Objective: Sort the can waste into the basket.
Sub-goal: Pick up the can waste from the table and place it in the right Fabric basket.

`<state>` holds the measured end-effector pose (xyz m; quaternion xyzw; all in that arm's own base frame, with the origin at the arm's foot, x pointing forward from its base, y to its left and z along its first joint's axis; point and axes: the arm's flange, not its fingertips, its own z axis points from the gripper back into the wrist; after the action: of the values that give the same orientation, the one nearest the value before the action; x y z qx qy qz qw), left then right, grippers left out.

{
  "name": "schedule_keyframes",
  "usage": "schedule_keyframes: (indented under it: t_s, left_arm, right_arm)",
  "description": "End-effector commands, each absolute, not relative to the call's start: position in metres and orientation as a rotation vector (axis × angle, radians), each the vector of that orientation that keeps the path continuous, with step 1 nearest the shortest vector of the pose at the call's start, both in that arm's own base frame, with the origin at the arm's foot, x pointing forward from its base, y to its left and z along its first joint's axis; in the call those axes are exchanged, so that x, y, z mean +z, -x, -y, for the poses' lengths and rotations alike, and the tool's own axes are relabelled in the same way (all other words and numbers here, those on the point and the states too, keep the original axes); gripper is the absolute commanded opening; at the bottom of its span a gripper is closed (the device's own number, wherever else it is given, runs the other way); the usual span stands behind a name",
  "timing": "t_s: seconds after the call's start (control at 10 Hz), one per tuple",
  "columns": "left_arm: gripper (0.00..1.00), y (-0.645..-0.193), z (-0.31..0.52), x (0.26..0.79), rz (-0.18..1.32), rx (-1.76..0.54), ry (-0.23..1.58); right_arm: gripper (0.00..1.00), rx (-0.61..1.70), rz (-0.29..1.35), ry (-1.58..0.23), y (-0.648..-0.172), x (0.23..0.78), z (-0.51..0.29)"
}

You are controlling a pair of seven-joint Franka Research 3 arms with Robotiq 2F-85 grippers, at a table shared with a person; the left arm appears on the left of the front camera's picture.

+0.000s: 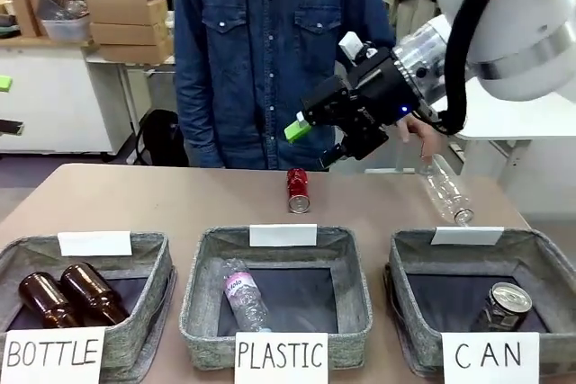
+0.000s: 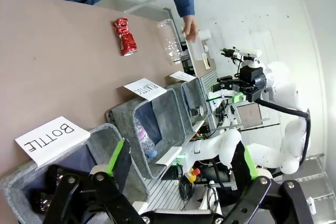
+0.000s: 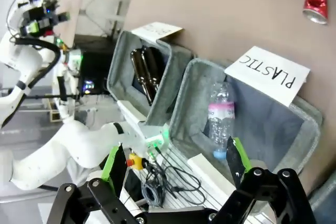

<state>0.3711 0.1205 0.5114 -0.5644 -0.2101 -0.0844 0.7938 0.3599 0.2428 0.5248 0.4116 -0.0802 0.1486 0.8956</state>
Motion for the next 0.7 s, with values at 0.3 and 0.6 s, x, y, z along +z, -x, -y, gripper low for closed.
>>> schedule_keyframes:
  t_s: [0.3,0.6]
  left_arm:
    - [1.0,-0.369,-0.122,0.513,0.456,-0.206,1.217]
    - [1.0,-0.369,-0.122,0.513,0.456,-0.206,1.217]
  right_arm:
    - [1.0,0.239,0.257,-0.703,-0.295,0.546,-0.141]
    - [1.0,0.425,0.152,-0.608,-0.223,0.545,-0.087]
